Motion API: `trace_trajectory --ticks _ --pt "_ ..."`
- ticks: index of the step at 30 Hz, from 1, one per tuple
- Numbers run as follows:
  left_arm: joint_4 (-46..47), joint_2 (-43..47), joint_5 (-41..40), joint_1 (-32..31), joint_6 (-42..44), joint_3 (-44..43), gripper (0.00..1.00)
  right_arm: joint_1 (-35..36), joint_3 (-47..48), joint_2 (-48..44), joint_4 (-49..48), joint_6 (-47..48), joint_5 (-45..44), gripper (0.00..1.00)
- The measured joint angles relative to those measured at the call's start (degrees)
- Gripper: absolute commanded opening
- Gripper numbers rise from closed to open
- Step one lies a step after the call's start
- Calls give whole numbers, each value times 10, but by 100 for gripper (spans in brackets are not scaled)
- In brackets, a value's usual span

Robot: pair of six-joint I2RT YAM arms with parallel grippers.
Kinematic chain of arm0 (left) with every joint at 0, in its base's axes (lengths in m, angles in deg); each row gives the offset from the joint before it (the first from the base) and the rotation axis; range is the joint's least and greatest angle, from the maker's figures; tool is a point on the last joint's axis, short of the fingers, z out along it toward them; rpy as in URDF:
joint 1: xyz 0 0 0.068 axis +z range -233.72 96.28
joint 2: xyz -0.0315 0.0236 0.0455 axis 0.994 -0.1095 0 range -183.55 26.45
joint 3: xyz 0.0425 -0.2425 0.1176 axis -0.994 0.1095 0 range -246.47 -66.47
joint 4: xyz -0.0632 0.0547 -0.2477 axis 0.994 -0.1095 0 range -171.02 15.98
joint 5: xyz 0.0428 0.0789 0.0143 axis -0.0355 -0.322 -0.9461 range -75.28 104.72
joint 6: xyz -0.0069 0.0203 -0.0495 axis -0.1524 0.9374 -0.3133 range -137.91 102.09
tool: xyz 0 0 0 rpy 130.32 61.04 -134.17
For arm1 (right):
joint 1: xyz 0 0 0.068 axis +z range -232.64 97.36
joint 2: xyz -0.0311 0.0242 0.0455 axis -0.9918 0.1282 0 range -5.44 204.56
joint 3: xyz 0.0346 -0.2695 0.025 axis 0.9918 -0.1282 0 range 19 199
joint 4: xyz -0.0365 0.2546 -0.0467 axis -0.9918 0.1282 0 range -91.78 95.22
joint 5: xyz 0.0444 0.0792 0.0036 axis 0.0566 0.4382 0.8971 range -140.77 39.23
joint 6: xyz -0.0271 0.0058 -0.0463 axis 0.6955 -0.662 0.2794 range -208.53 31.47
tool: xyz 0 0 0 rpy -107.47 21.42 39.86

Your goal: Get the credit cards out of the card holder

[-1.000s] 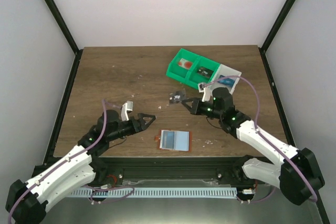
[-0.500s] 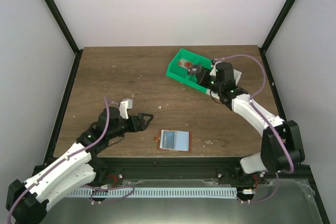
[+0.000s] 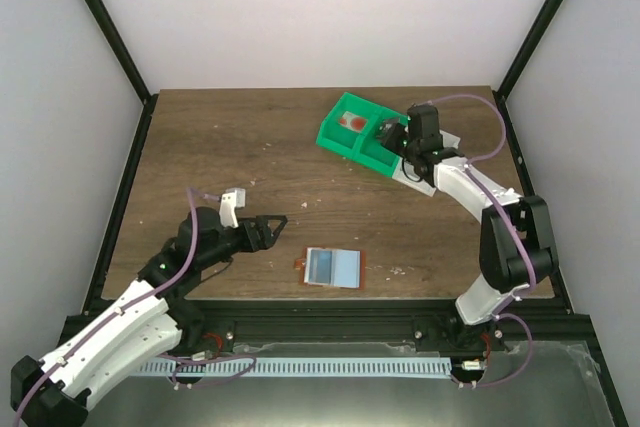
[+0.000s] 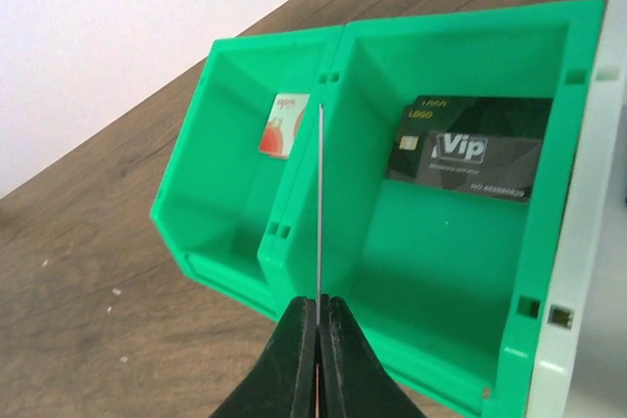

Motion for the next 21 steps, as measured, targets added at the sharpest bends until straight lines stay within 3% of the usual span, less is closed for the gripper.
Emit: trace_trajectory --ticks 21 --pt "0 0 4 1 -5 11 100 -1 103 149 40 -41 -44 0"
